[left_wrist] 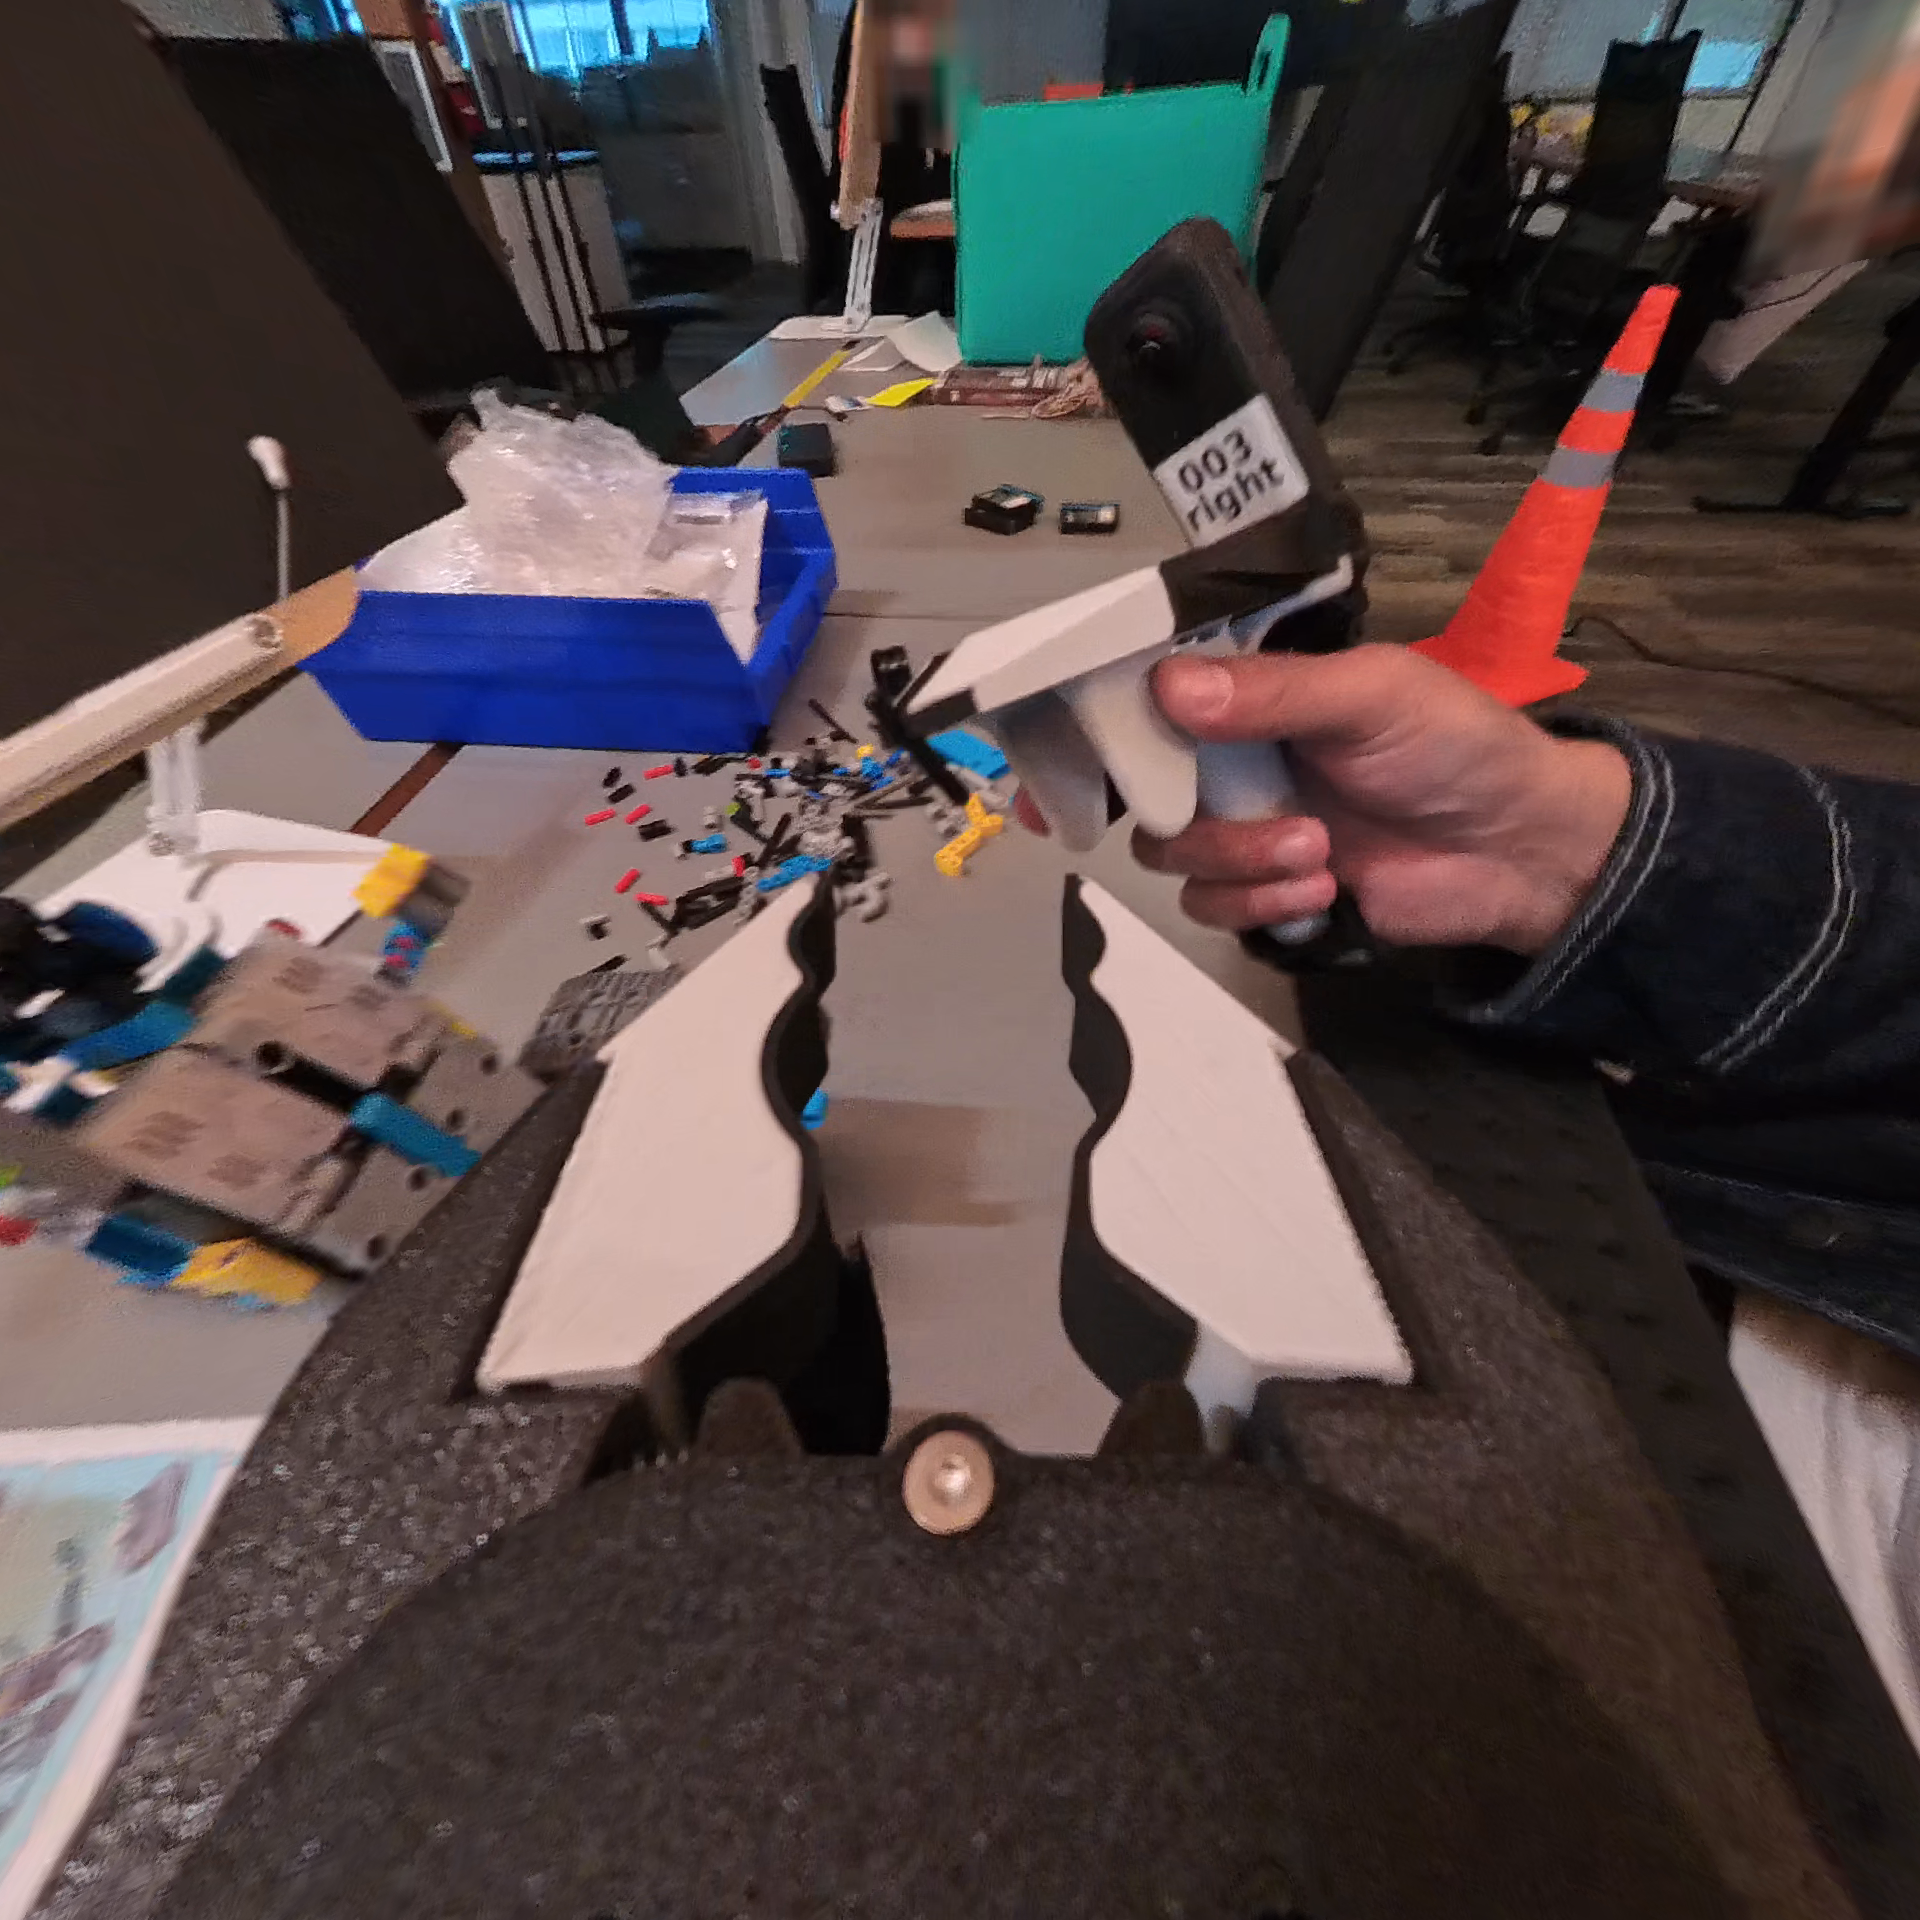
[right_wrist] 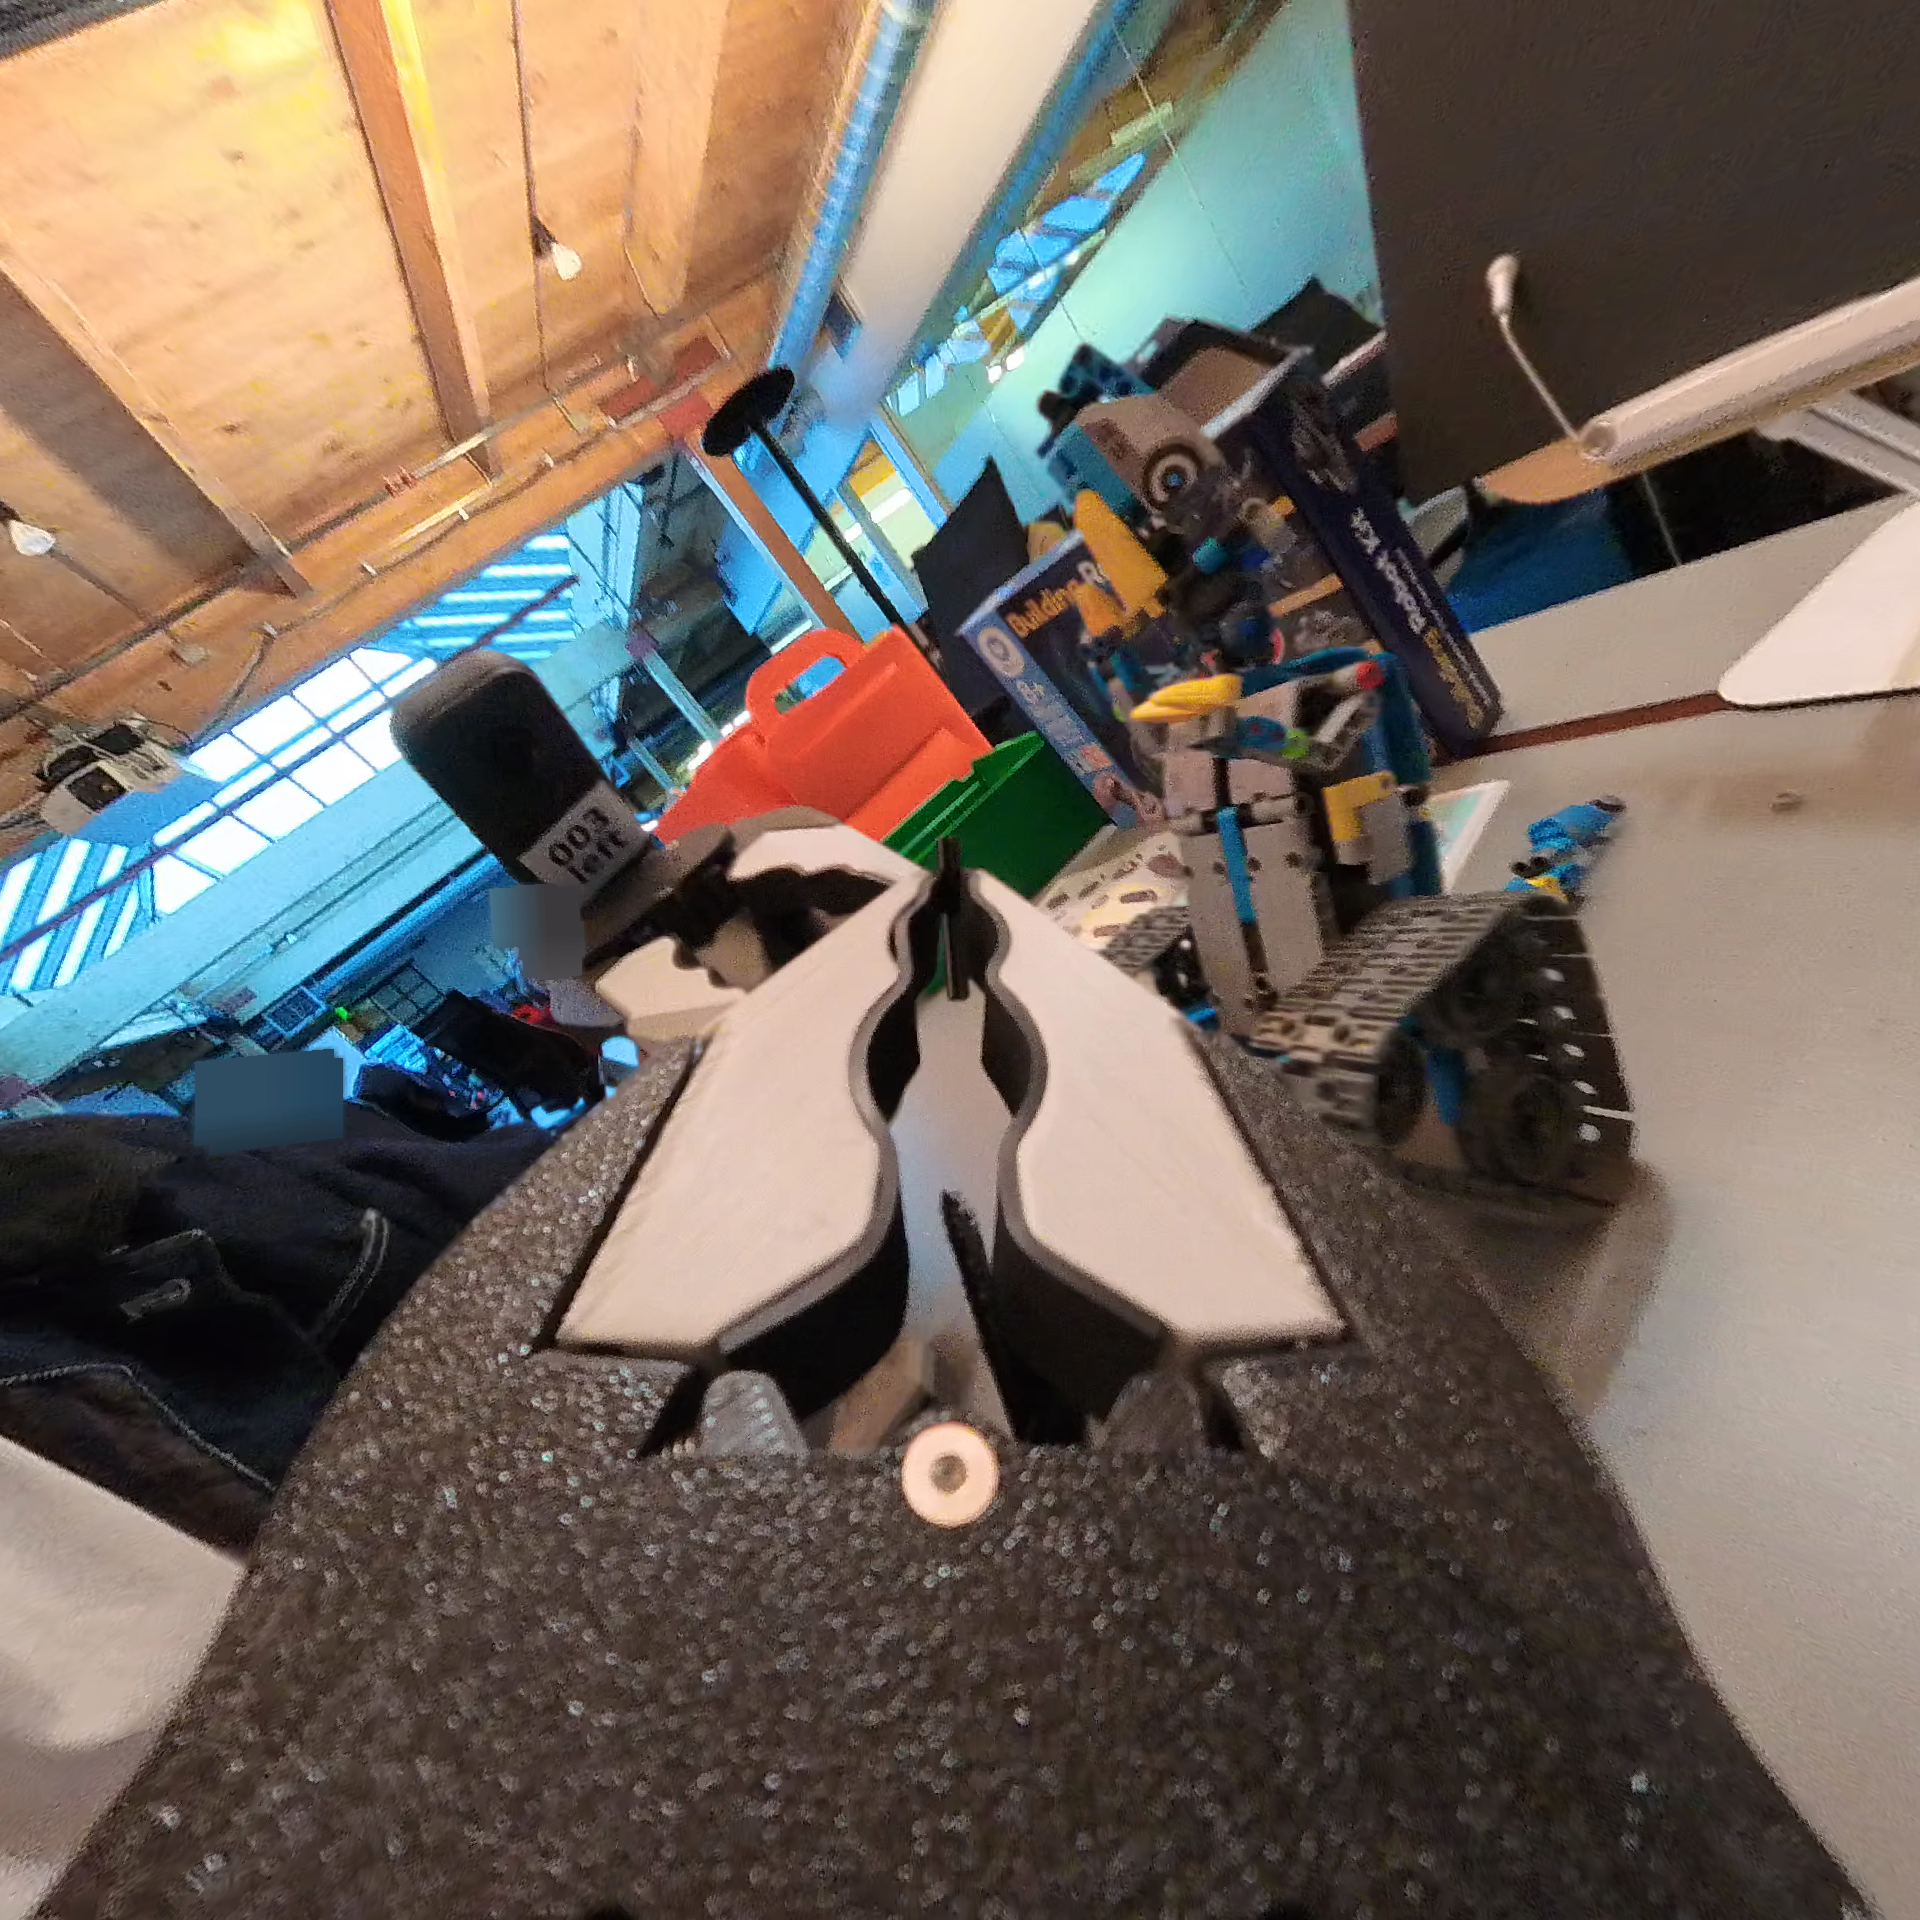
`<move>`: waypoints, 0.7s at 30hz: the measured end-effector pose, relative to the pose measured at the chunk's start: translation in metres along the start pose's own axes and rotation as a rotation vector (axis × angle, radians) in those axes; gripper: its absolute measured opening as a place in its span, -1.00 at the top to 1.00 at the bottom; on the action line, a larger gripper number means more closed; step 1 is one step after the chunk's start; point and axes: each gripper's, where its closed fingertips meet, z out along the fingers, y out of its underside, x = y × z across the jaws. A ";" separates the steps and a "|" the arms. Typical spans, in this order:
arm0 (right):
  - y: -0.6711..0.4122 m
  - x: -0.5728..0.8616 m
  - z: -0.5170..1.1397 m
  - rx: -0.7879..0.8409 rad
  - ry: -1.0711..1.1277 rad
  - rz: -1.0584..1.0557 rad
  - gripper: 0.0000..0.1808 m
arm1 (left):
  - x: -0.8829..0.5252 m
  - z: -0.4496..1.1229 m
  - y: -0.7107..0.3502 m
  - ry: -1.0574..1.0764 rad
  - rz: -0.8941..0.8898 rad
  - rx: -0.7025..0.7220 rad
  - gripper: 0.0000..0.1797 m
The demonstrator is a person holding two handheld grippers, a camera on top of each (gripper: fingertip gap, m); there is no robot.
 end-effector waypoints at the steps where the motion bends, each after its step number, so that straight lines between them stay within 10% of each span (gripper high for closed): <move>1: 0.001 -0.006 0.002 0.030 -0.012 -0.002 0.97 | 0.002 0.002 -0.001 -0.003 -0.013 0.014 0.53; 7: 0.020 -0.018 0.019 0.021 -0.044 -0.009 0.98 | 0.002 0.010 0.007 -0.015 -0.056 0.018 0.55; 12: 0.026 -0.016 0.022 -0.013 -0.013 -0.071 0.96 | -0.009 0.008 0.009 -0.081 0.009 0.027 0.98; 21: 0.042 -0.008 0.021 -0.238 0.158 -0.303 0.90 | -0.020 0.005 0.027 -0.284 0.644 -0.158 0.99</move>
